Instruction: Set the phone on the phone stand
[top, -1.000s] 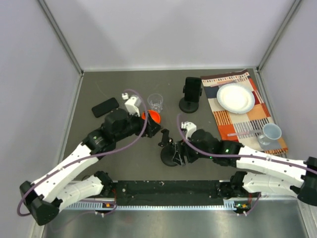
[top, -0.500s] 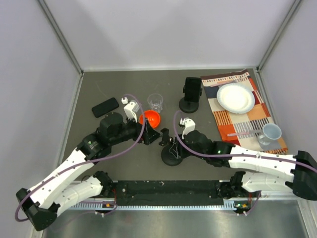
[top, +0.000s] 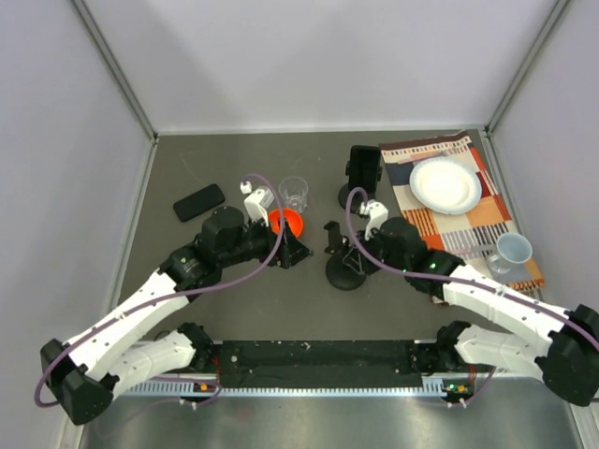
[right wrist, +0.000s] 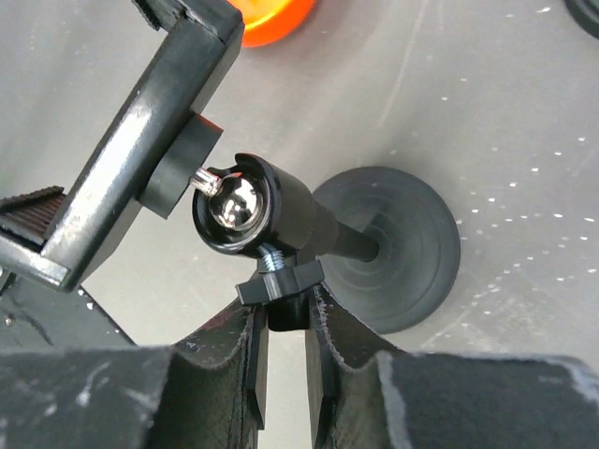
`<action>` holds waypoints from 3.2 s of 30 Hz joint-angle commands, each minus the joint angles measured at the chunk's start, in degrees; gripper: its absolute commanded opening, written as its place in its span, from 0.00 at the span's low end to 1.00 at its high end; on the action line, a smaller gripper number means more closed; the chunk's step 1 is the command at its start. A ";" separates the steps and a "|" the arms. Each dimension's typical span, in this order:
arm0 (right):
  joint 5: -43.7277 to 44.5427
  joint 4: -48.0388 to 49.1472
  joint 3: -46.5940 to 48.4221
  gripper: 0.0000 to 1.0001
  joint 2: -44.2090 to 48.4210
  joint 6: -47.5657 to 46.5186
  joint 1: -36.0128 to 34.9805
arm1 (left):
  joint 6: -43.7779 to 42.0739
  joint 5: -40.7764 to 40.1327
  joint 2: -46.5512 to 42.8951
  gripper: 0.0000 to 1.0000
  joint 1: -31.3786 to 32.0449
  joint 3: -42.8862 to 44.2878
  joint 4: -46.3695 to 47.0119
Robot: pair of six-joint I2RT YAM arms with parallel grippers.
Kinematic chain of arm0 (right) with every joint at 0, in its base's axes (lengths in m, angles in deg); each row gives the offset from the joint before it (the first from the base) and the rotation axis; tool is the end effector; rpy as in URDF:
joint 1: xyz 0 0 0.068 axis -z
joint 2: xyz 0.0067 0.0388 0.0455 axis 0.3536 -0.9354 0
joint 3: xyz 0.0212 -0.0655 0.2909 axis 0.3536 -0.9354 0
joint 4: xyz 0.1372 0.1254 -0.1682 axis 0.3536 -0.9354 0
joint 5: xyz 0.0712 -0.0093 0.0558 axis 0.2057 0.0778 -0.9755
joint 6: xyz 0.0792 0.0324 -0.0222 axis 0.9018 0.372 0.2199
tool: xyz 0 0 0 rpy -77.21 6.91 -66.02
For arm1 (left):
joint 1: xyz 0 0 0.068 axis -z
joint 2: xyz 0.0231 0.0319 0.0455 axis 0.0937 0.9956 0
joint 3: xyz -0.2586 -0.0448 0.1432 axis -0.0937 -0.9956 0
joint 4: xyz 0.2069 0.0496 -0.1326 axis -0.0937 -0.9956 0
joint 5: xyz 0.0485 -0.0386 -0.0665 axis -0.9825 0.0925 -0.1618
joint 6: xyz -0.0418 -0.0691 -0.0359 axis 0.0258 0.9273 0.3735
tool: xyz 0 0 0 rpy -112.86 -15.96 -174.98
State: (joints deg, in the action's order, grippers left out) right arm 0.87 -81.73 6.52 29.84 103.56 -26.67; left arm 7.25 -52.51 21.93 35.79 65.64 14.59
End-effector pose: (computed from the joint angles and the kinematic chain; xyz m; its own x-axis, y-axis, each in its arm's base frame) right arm 0.1614 0.1771 0.2488 -0.6079 -0.1309 -0.7831 -0.5632 0.7664 0.3091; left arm 0.1477 -0.1566 0.3271 -0.7000 -0.1145 -0.7049 0.5114 0.6086 -0.6067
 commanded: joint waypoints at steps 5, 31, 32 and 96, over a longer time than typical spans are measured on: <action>-15.47 -1.04 0.49 0.35 2.20 -8.10 9.32 | -3.52 3.82 7.46 0.75 -0.74 3.80 9.79; -11.15 -8.61 -1.09 0.53 14.76 1.22 9.14 | -46.13 15.77 26.71 0.51 -1.44 14.96 14.64; -11.33 -8.87 -1.18 0.53 15.55 1.13 9.14 | -46.76 17.61 28.20 0.49 -1.44 15.40 14.11; -19.59 -3.26 11.48 0.42 2.82 13.26 9.05 | 8.87 -74.30 28.65 0.00 33.27 22.96 -12.17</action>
State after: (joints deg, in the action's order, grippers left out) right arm -16.37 -89.38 16.24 34.85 115.69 -17.77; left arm 16.00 -120.40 50.93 68.25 85.07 1.52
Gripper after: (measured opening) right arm 0.507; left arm 0.040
